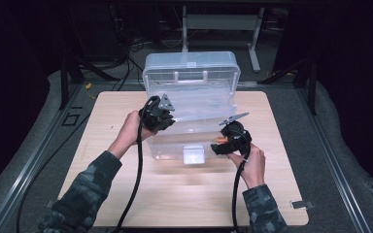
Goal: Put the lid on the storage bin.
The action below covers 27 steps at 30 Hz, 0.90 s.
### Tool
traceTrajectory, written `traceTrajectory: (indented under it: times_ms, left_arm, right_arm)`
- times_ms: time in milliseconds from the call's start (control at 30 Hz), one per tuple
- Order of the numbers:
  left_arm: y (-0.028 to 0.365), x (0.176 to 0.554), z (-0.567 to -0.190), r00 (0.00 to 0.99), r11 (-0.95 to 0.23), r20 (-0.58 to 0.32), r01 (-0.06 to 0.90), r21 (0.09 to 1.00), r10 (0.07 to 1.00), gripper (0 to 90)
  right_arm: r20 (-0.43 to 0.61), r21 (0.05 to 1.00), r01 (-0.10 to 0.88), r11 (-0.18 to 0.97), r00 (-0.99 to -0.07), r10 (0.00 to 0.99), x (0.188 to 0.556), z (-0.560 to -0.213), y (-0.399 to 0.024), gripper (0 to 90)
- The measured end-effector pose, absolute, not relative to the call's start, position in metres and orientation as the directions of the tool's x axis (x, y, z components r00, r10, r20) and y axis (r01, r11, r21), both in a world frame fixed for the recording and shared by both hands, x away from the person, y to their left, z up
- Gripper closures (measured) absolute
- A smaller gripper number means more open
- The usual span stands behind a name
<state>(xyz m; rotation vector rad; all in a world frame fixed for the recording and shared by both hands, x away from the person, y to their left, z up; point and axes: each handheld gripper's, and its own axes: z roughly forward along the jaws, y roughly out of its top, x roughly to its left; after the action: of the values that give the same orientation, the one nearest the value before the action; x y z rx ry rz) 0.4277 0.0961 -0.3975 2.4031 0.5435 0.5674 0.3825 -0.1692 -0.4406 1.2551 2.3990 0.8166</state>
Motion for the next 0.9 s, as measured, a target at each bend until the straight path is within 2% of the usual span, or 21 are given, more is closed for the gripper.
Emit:
traceTrajectory:
  times_ms: [533,633,733,900]
  left_arm:
    - [0.097,0.419,-0.404,0.805,-0.716,0.281,0.235,0.658,0.523,76.4]
    - [0.097,0.419,-0.404,0.809,-0.711,0.264,0.246,0.659,0.525,75.9]
    - [0.099,0.419,-0.405,0.81,-0.692,0.24,0.259,0.674,0.536,75.0]
    - [0.098,0.414,-0.408,0.795,-0.688,0.258,0.253,0.68,0.548,73.6]
  right_arm:
    - [-0.022,0.72,0.542,0.433,-0.606,0.795,0.381,-0.392,-0.16,40.0]
    - [-0.035,0.729,0.525,0.44,-0.614,0.789,0.381,-0.386,-0.158,45.7]
    - [-0.057,0.753,0.5,0.428,-0.598,0.8,0.381,-0.381,-0.157,55.9]
    - [-0.067,0.795,0.476,0.377,-0.548,0.834,0.389,-0.374,-0.156,71.1]
